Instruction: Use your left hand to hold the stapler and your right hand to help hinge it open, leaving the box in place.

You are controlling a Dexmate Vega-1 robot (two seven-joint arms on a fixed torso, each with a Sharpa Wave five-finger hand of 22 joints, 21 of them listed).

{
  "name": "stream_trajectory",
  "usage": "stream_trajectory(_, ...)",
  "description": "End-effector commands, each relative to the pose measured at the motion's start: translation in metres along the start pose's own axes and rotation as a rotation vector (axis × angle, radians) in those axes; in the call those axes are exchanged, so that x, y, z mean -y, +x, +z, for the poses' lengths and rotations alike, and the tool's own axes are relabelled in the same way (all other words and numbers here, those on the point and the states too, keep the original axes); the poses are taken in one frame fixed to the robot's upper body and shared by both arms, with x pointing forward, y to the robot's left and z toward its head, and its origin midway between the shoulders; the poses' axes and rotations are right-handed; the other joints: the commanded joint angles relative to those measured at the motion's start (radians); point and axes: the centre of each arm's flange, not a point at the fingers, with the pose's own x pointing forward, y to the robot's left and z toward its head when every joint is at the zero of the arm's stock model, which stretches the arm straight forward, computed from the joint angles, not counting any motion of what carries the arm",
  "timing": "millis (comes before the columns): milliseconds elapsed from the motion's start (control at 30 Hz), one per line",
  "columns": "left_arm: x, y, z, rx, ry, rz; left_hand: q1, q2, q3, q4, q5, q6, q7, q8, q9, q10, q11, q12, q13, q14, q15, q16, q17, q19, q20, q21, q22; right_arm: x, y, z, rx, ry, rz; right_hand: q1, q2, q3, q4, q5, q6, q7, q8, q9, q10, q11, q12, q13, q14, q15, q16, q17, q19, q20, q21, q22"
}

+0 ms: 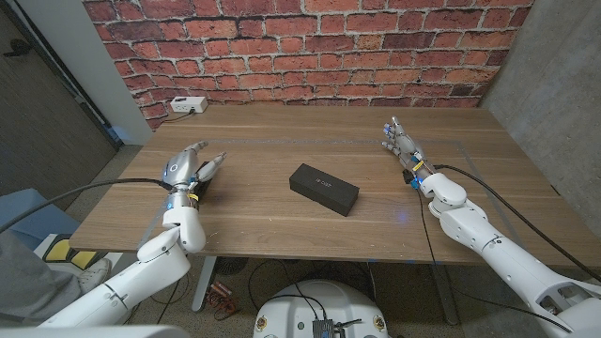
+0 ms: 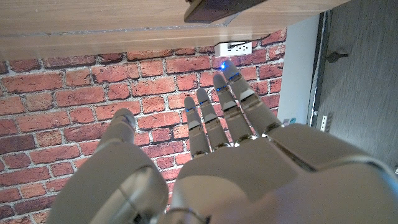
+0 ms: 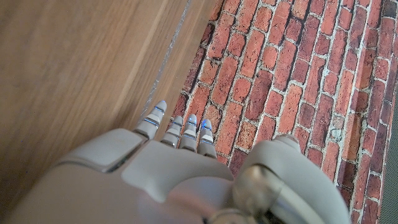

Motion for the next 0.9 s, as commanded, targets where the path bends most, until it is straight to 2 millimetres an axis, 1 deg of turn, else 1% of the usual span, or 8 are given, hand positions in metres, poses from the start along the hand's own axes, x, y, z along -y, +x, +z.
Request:
stream_trajectory(33,-0.004,-0.006,-0.006,-0.020,0.040,-0.009,0.005,0.002,0.005,0.002,0.002,-0.010,0.007,-0.005,0.003,0.010,-0.005,0.002,0.003,0.016,-0.119,0.001,0.004,0.013,0.001,0.005,0.006,0.001,0.003,0.002,-0.004,-0.003,0.002,0.007,0.004,0.000,-0.001,-0.006,0.001,-0.001,-0.001,0.001,-0.001,0.000,-0.001,-0.001,-0.002,-0.025,0.003,0.000,0.005,0.000,0.006,0.003)
stream_trajectory(167,-0.003,-0.010,-0.006,-0.030,0.052,0.005,0.001,0.000,0.001,0.004,0.001,0.002,0.007,-0.002,0.004,0.032,-0.006,0.009,0.006,0.027,-0.119,0.005,0.007,0.013,-0.001,0.007,0.008,0.000,0.004,0.002,-0.005,-0.004,0.003,0.007,0.005,0.001,-0.001,-0.006,0.000,-0.001,-0.001,0.001,0.000,0.001,0.000,-0.001,-0.002,-0.025,0.003,0.000,0.005,0.000,0.006,0.003)
stream_trajectory(200,-0.003,-0.011,-0.006,-0.034,0.053,0.009,0.000,0.000,0.000,0.004,0.001,0.007,0.010,-0.001,0.005,0.037,-0.007,0.011,0.007,0.031,-0.119,0.006,0.008,0.015,-0.007,0.007,0.008,0.000,0.004,0.002,-0.006,-0.003,0.003,0.007,0.005,0.001,-0.001,-0.006,0.000,0.000,-0.001,0.001,0.000,0.001,0.000,-0.001,-0.002,-0.025,0.003,0.000,0.005,0.000,0.006,0.003)
stream_trajectory(267,-0.003,-0.013,-0.005,-0.038,0.063,0.023,-0.004,-0.006,-0.005,0.005,0.001,0.026,0.019,0.004,0.006,0.062,-0.002,0.020,0.011,0.053,-0.124,0.013,0.011,0.039,-0.032,0.017,0.008,0.000,0.004,0.002,-0.007,-0.002,0.003,0.007,0.005,0.001,-0.001,-0.006,0.001,0.000,-0.001,0.001,0.000,0.001,0.000,-0.002,-0.002,-0.025,0.003,0.000,0.005,0.000,0.006,0.003)
stream_trajectory(300,-0.003,-0.014,-0.004,-0.040,0.069,0.026,-0.005,-0.008,-0.006,0.004,0.001,0.034,0.017,0.006,0.006,0.071,-0.009,0.022,0.013,0.061,-0.128,0.015,0.010,0.045,-0.038,0.020,0.008,0.000,0.004,0.002,-0.005,-0.006,0.004,0.007,0.005,0.001,-0.001,-0.006,0.000,0.001,-0.001,0.001,0.000,0.001,0.000,-0.002,-0.002,-0.025,0.003,-0.001,0.005,0.000,0.006,0.003)
stream_trajectory(800,-0.007,-0.021,-0.010,-0.056,0.121,0.028,-0.001,-0.016,-0.009,0.000,0.001,0.053,0.022,0.009,0.007,0.094,-0.009,0.028,0.018,0.086,-0.135,0.016,0.005,0.074,-0.047,0.032,0.008,-0.002,0.003,-0.001,-0.007,0.000,0.001,0.007,0.005,0.002,-0.002,-0.007,0.003,0.004,0.000,0.001,0.000,0.002,0.000,-0.002,-0.002,-0.024,0.004,-0.002,0.004,0.000,0.006,0.003)
stream_trajectory(867,-0.007,-0.023,-0.009,-0.061,0.125,0.024,0.000,-0.017,-0.009,0.000,0.001,0.050,0.022,0.007,0.007,0.090,-0.005,0.026,0.019,0.082,-0.137,0.013,0.004,0.075,-0.047,0.032,0.007,-0.002,0.003,-0.001,-0.006,-0.003,0.003,0.007,0.006,0.003,-0.002,-0.007,0.003,0.003,0.000,0.001,0.000,0.003,0.000,-0.002,-0.002,-0.024,0.004,-0.002,0.004,0.000,0.006,0.003)
stream_trajectory(900,-0.007,-0.024,-0.009,-0.063,0.128,0.023,0.001,-0.018,-0.009,-0.001,0.001,0.049,0.021,0.006,0.007,0.087,0.003,0.024,0.019,0.083,-0.137,0.012,0.003,0.076,-0.047,0.032,0.007,-0.002,0.003,-0.001,-0.010,0.001,0.001,0.007,0.006,0.003,-0.002,-0.007,0.003,0.004,0.000,0.001,0.000,0.002,0.000,-0.002,-0.002,-0.024,0.004,-0.002,0.004,0.000,0.006,0.003)
